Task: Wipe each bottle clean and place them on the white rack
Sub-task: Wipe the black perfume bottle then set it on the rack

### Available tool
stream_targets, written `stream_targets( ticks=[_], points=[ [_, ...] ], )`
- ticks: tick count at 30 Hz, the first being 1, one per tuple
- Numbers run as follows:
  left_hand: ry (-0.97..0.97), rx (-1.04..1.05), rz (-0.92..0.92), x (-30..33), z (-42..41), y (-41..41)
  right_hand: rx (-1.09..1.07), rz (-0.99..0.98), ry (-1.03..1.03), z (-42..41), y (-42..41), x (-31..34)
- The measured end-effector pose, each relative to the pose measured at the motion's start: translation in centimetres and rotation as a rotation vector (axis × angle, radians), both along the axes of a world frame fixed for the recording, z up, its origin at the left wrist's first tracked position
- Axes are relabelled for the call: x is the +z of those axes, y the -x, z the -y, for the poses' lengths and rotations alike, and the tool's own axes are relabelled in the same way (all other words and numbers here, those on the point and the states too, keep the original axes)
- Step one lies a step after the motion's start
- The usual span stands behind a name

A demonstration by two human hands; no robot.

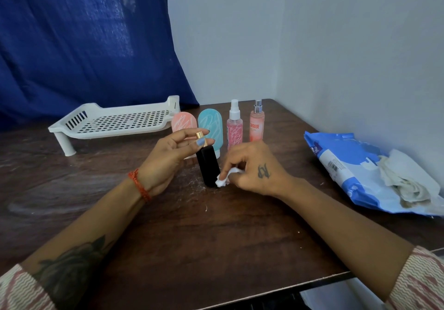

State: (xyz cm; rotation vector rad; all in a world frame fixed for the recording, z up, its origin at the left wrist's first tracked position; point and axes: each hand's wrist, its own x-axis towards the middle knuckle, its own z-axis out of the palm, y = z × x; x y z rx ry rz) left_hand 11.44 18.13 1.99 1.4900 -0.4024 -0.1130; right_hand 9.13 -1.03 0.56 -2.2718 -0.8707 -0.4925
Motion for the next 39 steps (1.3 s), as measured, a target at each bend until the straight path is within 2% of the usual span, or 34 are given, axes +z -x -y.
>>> stream_targets(
  ticks=[5,10,14,24,30,32,35,39],
  points=[
    [0.008,0.005,0.005,0.2,0.1,0.2,-0.060,-0.036,-0.006,0.3,-0.3,0.1],
    [-0.007,0.028,0.016,0.2,0.2,0.3,-0.169,0.230,-0.272,-0.1,-0.4,0.0],
    [-0.014,0.019,0.022,0.1,0.4,0.4,-0.147,0.321,-0.286,-0.5,-0.7,-0.2],
    [0.002,0.043,-0.009,0.1,0.3,0.4,0.009,0.067,-0.170,-0.2,-0.5,-0.5],
    [-0.018,0.093,-0.003,0.3,0.4,0.4,-0.025,0.021,0.006,0.3,-0.4,-0.1],
    [-0.023,0.116,0.006,0.3,0.3,0.4,-0.063,0.094,-0.096,0.3,-0.3,0.1],
    [-0.005,0.128,0.026,0.3,0.4,0.4,-0.128,0.340,-0.248,-0.1,-0.2,0.1],
    [0.028,0.144,0.039,0.3,0.6,0.5,-0.096,0.492,-0.234,-0.9,-0.2,-0.2]
  ],
)
